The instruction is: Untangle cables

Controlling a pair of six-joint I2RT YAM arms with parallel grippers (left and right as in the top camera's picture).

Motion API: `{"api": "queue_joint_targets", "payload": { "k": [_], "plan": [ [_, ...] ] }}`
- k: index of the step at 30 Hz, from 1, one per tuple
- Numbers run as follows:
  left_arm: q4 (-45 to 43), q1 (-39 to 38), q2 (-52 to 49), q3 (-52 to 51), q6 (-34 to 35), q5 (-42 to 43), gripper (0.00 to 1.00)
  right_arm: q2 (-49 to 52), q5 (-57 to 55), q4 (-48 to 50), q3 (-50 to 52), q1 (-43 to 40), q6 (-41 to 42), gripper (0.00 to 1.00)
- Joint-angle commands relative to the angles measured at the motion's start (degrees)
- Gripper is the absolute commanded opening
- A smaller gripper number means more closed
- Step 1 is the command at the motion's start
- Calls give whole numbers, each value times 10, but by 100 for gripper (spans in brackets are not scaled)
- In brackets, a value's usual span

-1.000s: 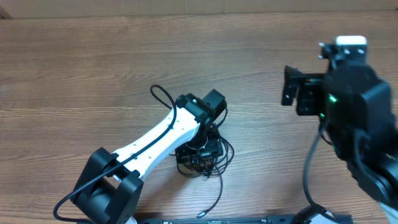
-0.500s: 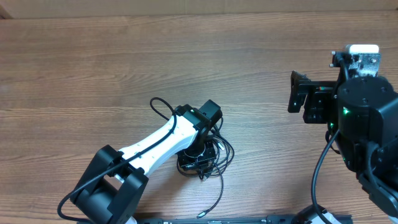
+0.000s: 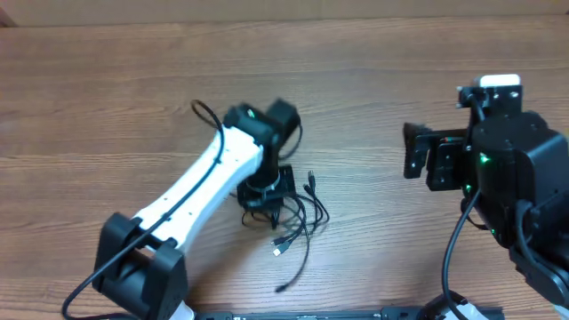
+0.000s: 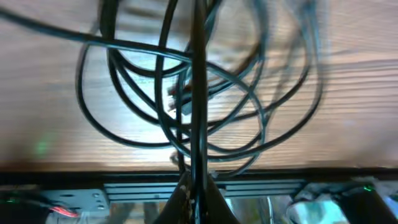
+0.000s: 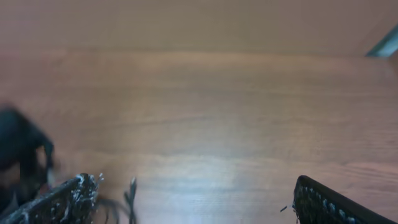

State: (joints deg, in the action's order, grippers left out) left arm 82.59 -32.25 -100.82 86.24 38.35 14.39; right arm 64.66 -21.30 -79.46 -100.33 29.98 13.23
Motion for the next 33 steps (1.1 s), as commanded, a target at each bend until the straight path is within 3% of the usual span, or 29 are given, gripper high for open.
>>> {"api": "queue_joint_targets", "payload": {
  "k": [1, 6, 10, 16, 27, 33],
  "plan": [
    [46, 10, 12, 112, -66, -50, 4, 14, 97, -11, -13, -2, -27, 100],
    [131, 11, 12, 259, -90, -76, 4, 40, 224, -25, -13, -2, -85, 100],
    [142, 11, 26, 341, -120, -75, 4, 67, 246, -29, -13, -2, -90, 100],
    [142, 25, 59, 415, -129, -135, 4, 106, 247, -51, -12, -2, -90, 100],
    [142, 80, 72, 546, -127, -113, 4, 160, 341, -49, -12, -1, -115, 100],
    [142, 80, 72, 586, -126, -111, 4, 192, 504, -47, -12, 0, -195, 100]
  ]
}}
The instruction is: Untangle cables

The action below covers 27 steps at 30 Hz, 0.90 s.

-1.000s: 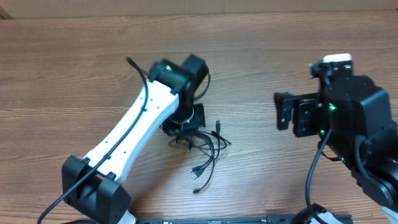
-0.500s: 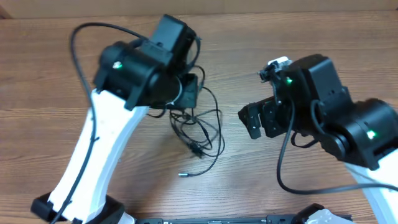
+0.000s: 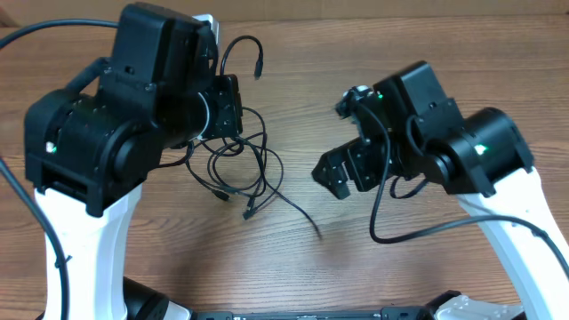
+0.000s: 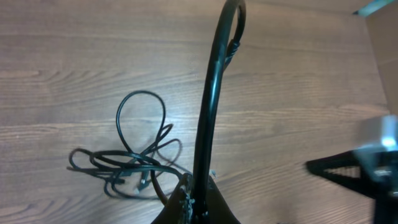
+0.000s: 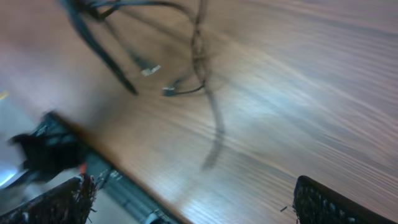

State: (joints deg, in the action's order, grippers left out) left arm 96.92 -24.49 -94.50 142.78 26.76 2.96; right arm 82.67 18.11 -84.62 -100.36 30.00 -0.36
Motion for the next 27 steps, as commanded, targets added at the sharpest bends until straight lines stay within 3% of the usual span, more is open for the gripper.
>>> {"api": "queue_joint_targets", "payload": {
  "k": [1, 5, 17, 23, 27],
  "plan": [
    [-1, 2, 9, 21, -10, 5, 4, 17, 129, 6, -12, 0, -73, 98],
    [-3, 2, 9, 21, -9, 8, 4, 35, 161, 26, -10, 0, -107, 92],
    [-42, 2, 9, 73, 3, 29, 4, 42, 185, 150, 48, 0, -106, 86],
    [-56, 2, 9, 120, 29, 29, 4, 42, 205, 181, 83, 0, -106, 68],
    [-59, 2, 9, 123, 50, 29, 4, 42, 258, 220, 93, 0, -106, 65]
  ]
}}
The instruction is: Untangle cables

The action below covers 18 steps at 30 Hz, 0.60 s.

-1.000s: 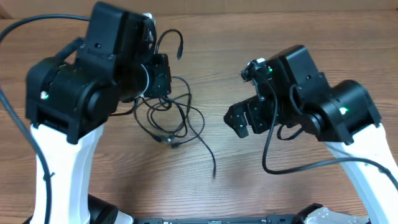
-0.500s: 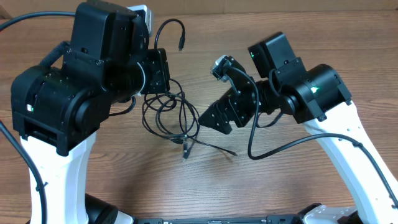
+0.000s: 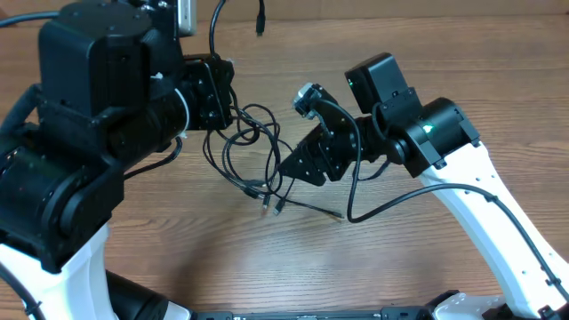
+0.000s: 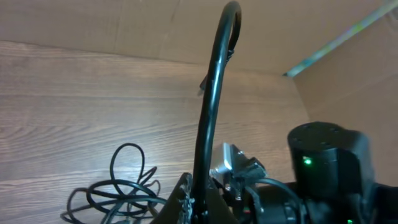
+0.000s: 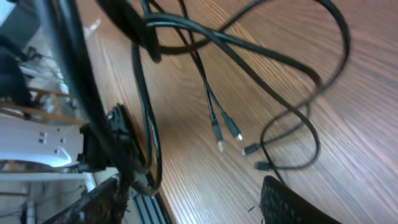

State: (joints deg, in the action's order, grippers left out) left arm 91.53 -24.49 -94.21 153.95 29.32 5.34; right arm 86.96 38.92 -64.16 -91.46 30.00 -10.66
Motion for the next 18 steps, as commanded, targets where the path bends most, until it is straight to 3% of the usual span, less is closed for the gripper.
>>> {"api": "queue_joint_targets", "payload": {
  "k": [1, 8, 13, 14, 15, 16, 17, 18],
  "plan": [
    [-5, 2, 6, 11, 25, 5, 4, 0, 63, 28, 4, 0, -3, 65],
    [-3, 2, 6, 11, 26, 5, 4, 0, 110, 75, 4, 9, 1, 65],
    [-6, 2, 6, 11, 29, 5, 4, 0, 109, 85, 4, 41, 1, 56],
    [-7, 2, 6, 11, 29, 5, 4, 0, 109, 88, 4, 48, 1, 52],
    [-7, 2, 6, 11, 29, 5, 4, 0, 106, 93, 4, 56, 1, 37],
    [-7, 2, 6, 11, 29, 5, 4, 0, 105, 97, 4, 61, 1, 15],
    [-7, 2, 6, 11, 29, 5, 4, 0, 100, 100, 4, 67, 1, 4],
    [-6, 2, 6, 11, 28, 5, 4, 0, 85, 101, 4, 71, 1, 4]
  ]
}}
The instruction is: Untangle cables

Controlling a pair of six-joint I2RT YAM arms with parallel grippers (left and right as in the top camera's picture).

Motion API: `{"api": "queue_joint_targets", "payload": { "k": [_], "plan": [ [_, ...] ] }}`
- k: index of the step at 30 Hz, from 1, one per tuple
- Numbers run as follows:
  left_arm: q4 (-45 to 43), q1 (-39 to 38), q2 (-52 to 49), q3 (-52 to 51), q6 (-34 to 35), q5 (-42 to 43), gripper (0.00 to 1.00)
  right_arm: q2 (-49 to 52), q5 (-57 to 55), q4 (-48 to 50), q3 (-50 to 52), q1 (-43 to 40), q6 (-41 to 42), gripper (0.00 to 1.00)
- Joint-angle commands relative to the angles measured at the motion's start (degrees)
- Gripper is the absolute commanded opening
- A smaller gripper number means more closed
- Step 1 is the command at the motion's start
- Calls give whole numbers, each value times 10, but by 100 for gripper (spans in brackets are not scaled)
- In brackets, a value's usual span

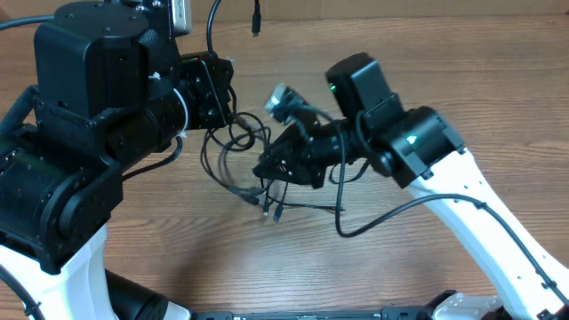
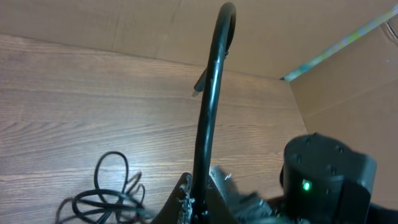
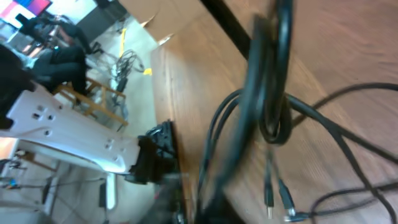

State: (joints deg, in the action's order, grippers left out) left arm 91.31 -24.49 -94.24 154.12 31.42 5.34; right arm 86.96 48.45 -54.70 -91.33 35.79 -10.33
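Note:
A tangle of thin black cables (image 1: 233, 153) hangs over the wooden table (image 1: 498, 80), its plugs (image 1: 271, 210) trailing low. My left gripper (image 1: 220, 92) is raised and shut on one strand, which stands up from its jaws (image 2: 198, 202) and curls over at a plug end (image 1: 255, 20). My right gripper (image 1: 268, 166) is in the right side of the tangle. In the blurred right wrist view its fingers have come together at the bottom centre (image 3: 214, 208) on a dark bunch of strands (image 3: 264, 93). Loose loops (image 2: 102, 193) show below the left jaws.
A cardboard wall (image 2: 93, 25) stands behind the table. The table's near edge (image 3: 168, 124) shows in the right wrist view, with chairs and floor beyond. My right arm's own cable (image 1: 373, 218) loops down over the table's front.
My right gripper was open just right of the tangle; now it is further left, inside the tangle, with its fingers together on strands. The left gripper holds as before.
First my left gripper was low over the cable pile and the right arm stood far right. Then the left gripper held a strand up with the tangle hanging, and the right came in open. It neared the tangle, and now grips it.

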Motion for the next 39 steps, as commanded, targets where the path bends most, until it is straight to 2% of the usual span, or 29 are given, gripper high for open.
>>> {"api": "queue_joint_targets", "payload": {
  "k": [1, 9, 16, 23, 29, 39],
  "plan": [
    [-2, 2, 7, 9, 7, 4, 4, 0, -27, 5, 3, 15, -2, 4],
    [11, 2, 26, 9, 7, -39, 4, 0, -249, -46, 3, -16, 35, 4],
    [18, 2, 47, 9, 7, -77, 4, 0, -351, -54, 3, -90, 113, 4],
    [35, 2, 64, 9, 7, -124, 4, 0, -434, -59, 3, -180, 232, 4],
    [47, 2, 78, 9, 8, -161, 4, 0, -520, -92, 3, -256, 383, 4],
    [48, 2, 94, 9, 9, -193, 5, 0, -583, -163, 3, -330, 511, 4]
  ]
}}
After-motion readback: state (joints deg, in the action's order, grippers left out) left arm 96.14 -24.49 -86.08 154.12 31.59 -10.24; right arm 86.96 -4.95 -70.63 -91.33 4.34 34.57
